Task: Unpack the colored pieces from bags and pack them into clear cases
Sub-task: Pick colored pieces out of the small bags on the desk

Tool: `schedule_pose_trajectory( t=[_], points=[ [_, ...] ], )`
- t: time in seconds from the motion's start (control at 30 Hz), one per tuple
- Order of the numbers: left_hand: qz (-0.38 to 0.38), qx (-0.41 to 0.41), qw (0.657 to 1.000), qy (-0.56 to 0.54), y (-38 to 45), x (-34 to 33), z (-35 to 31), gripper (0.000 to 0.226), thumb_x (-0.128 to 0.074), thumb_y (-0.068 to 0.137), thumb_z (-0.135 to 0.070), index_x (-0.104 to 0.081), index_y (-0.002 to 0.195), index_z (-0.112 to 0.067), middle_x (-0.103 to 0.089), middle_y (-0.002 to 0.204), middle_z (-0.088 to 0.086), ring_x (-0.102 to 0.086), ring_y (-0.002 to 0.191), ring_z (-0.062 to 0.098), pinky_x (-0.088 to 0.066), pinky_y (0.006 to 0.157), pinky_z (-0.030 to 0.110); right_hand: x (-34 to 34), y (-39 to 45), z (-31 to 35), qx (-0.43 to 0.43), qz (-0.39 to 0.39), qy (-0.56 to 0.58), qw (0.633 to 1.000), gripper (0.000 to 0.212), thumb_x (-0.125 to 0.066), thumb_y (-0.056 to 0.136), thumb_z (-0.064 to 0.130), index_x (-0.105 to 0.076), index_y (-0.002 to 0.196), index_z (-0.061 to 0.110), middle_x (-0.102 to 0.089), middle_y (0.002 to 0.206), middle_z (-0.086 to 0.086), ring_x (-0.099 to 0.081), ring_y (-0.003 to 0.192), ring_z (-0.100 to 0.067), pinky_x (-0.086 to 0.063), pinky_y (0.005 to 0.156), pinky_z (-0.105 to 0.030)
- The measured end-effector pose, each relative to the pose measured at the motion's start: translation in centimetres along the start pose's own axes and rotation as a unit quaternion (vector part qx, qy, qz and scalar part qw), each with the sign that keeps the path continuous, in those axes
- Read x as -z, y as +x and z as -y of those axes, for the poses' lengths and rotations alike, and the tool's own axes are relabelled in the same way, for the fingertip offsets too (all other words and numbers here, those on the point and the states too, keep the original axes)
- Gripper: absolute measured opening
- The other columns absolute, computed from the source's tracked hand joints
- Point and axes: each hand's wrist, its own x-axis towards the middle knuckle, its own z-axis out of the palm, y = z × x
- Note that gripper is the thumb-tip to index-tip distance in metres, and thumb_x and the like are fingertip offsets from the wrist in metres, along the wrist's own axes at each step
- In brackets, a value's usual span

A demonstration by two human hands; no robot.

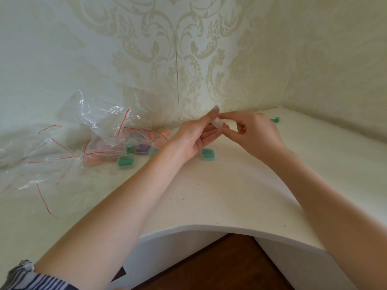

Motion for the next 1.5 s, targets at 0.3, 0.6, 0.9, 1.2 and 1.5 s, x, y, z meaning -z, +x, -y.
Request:
schedule_pose_trajectory(
  t=[0.3,0.6,0.9,1.2,1.5],
  points=[
    [-0.001,0.005,1.000,0.018,-0.2,0.2,-0.4,0.028,-0.068,0.084,-0.030,-0.068,0.084,-0.002,-0.073,0.077,0.011,-0.072,0.074,0.017,-0.057,0.067,0.018,-0.1,0.1,0.2,-0.004,-0.008,0.039,0.999,0.023,-0.059,0.091,0.036,-0.068,0.112,0.039,-0.032,0.049,0.004,-0.033,0.047,-0.013,-0.026,0.050,-0.029],
    [0.044,0.008,0.994,0.102,-0.6,0.6,-0.8,0.034,-0.059,0.088,-0.037,-0.066,0.092,-0.004,-0.073,0.080,0.010,-0.072,0.079,0.015,-0.056,0.068,0.018,0.0,0.4,0.3,-0.073,-0.093,0.161,0.980,0.015,-0.059,0.092,0.028,-0.073,0.097,0.030,-0.045,0.052,-0.001,-0.031,0.046,-0.008,-0.028,0.049,-0.025],
    [0.138,0.058,0.989,0.015,-1.2,-0.6,-0.9,0.038,-0.062,0.080,-0.033,-0.064,0.104,-0.003,-0.073,0.089,0.014,-0.072,0.079,0.016,-0.058,0.068,0.019,1.0,1.4,0.0,-0.279,-0.019,0.474,0.835,0.036,-0.036,0.097,0.027,-0.068,0.095,0.012,-0.034,0.050,0.005,-0.029,0.042,-0.010,-0.026,0.043,-0.021],
    [-0.039,0.006,0.999,-0.024,-0.2,-0.1,-0.9,0.033,-0.061,0.091,-0.033,-0.059,0.088,-0.001,-0.073,0.074,0.011,-0.072,0.072,0.015,-0.054,0.054,0.015,0.1,1.8,-0.1,-0.344,0.039,0.642,0.683,0.014,-0.037,0.101,0.006,-0.050,0.105,0.003,-0.067,0.083,-0.006,-0.042,0.058,-0.007,-0.033,0.046,-0.015],
    [0.006,0.012,1.000,0.023,-0.4,-0.7,-0.2,0.039,-0.062,0.090,-0.032,-0.057,0.106,0.002,-0.071,0.085,0.015,-0.072,0.078,0.019,-0.056,0.060,0.019,-0.3,1.3,-0.3,-0.265,-0.008,0.495,0.828,0.019,-0.069,0.083,0.027,-0.064,0.076,0.011,-0.054,0.067,0.006,-0.039,0.059,-0.006,-0.033,0.051,-0.015]
  ],
)
